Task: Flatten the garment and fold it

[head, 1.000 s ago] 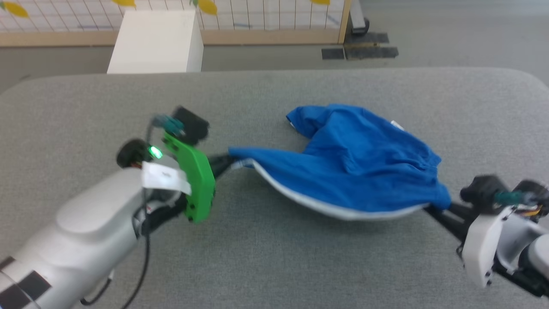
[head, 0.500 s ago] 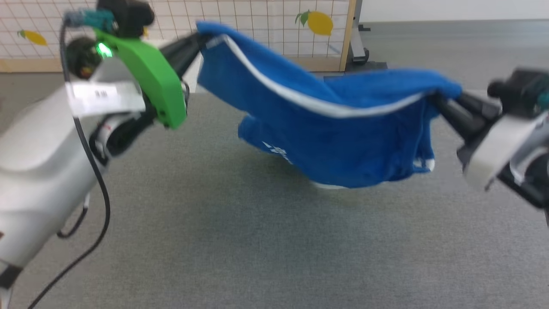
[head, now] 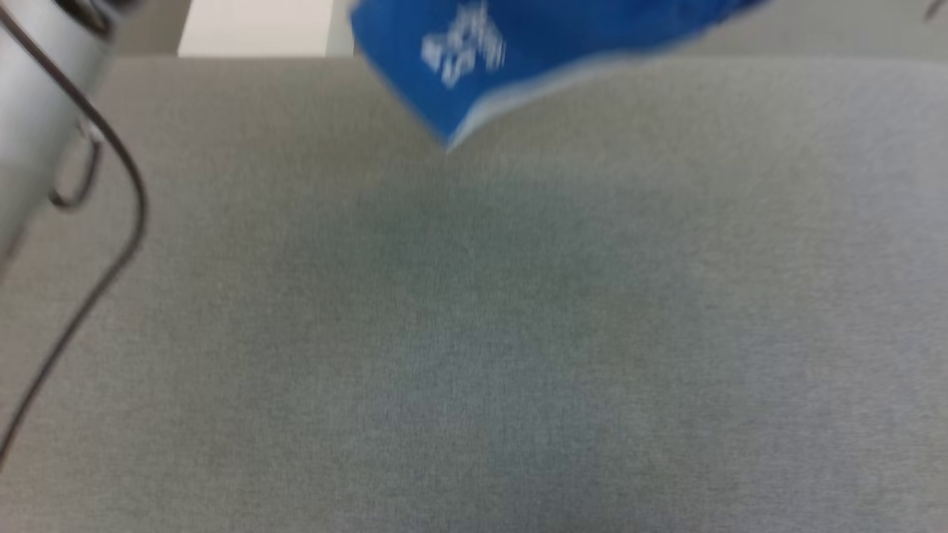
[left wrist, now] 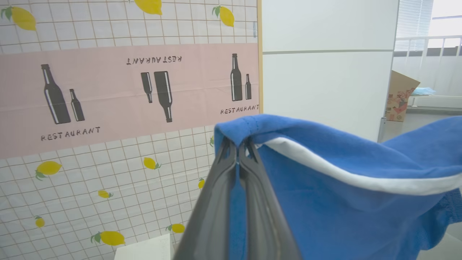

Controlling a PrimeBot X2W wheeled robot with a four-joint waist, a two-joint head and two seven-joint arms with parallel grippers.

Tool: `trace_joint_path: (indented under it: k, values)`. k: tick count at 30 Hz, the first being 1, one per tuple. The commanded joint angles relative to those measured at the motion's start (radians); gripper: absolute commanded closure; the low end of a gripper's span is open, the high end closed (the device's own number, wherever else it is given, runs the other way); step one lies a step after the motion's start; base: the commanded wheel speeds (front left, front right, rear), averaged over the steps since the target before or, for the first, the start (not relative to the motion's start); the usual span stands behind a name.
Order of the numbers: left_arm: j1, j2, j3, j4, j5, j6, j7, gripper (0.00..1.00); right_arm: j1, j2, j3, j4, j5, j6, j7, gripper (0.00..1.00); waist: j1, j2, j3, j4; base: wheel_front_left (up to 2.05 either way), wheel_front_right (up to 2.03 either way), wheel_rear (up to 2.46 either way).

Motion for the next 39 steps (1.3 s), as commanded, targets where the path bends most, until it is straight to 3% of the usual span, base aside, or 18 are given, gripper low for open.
trace_joint_path:
  k: [1,10,18,30,39]
  values:
    - [-0.043,-0.005,0.015,0.016,0.008,-0.005,-0.018,1.00,-0.047,0.008,0.000,0.019,-0.010,-0.002,-0.003,1.00,-0.0001,-0.0001,0.152,0.028,0.00,0.00,0.00]
    - [-0.198,-0.048,0.060,0.131,0.030,-0.029,-0.101,1.00,-0.293,0.016,0.018,0.161,-0.030,-0.002,-0.013,1.00,-0.0001,-0.0001,0.313,0.053,0.00,0.00,0.00]
    - [-0.105,-0.087,0.043,0.240,0.022,-0.063,-0.179,1.00,-0.232,0.031,0.125,0.246,-0.005,-0.002,-0.070,1.00,-0.0001,-0.0001,0.333,0.059,0.00,0.00,0.00]
    - [0.303,-0.053,0.026,0.166,0.030,-0.093,-0.232,1.00,0.092,-0.047,0.336,0.158,0.111,-0.002,-0.175,1.00,-0.0001,-0.0001,0.168,0.057,0.00,0.00,0.00]
    - [0.730,0.028,0.058,-0.029,0.077,-0.025,-0.233,1.00,0.364,-0.139,0.459,0.012,0.178,-0.002,-0.189,1.00,-0.0001,-0.0001,-0.021,0.051,0.00,0.00,0.00]
